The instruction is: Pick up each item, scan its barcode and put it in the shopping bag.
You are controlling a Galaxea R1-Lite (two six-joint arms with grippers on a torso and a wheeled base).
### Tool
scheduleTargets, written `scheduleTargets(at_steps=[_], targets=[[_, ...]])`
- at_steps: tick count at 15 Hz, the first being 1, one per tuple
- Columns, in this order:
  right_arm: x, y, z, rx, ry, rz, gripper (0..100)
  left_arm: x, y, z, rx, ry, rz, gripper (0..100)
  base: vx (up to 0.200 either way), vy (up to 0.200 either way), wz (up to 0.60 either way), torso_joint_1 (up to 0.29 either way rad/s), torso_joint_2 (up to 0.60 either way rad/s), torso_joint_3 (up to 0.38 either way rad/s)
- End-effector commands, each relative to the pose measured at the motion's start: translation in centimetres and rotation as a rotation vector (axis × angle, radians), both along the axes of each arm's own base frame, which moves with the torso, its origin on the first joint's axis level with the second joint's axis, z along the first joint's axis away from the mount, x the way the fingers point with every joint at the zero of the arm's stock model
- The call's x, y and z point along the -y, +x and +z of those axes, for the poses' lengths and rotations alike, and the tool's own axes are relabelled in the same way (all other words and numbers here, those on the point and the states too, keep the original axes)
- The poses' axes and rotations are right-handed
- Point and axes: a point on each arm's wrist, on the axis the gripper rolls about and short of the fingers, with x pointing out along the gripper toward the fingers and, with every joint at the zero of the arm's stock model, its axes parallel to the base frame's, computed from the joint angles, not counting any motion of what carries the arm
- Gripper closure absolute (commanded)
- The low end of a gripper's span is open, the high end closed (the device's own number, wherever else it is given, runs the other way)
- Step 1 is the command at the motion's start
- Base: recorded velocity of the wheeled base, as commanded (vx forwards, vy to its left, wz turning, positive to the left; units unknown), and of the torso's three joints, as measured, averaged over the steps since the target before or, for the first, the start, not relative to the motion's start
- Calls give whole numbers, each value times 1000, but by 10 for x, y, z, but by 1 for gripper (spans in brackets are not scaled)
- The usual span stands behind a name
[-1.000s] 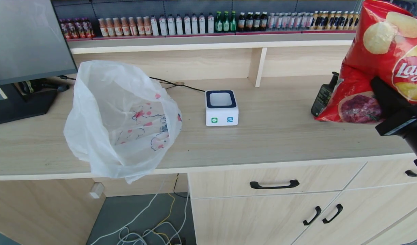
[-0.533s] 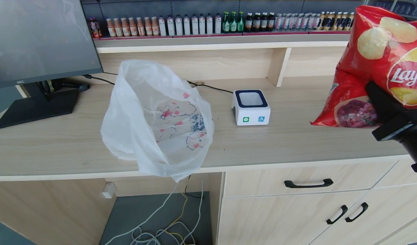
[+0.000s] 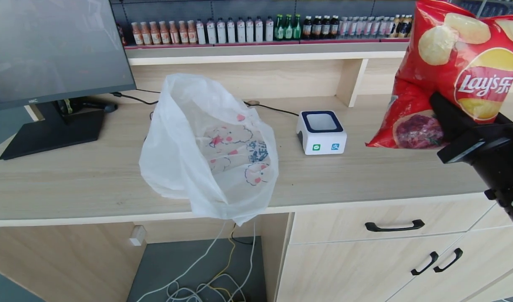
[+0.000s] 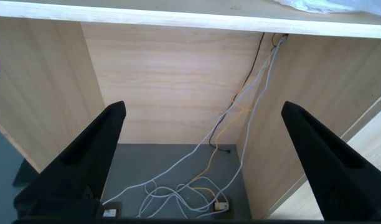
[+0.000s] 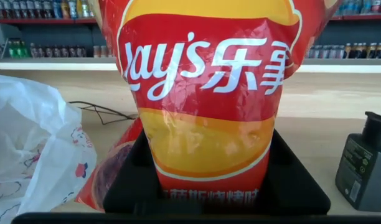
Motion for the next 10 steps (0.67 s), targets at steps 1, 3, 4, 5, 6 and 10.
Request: scheduleTargets(at_steps=[1,3,4,5,6,10], targets=[[-16,26,2,4,0,15,100,0,0,0,0,0,0,0,0,0,0,0,0,0],[-26,44,7,22,8,19,100,0,0,0,0,0,0,0,0,0,0,0,0,0],[-31,51,8,28,9,26,100,0,0,0,0,0,0,0,0,0,0,0,0,0],[-37,57,8,32,11,35,100,0,0,0,0,0,0,0,0,0,0,0,0,0],[-40,62,8,33,12,38,100,0,0,0,0,0,0,0,0,0,0,0,0,0],[-51,83,4,40,-15,38,100,0,0,0,0,0,0,0,0,0,0,0,0,0]])
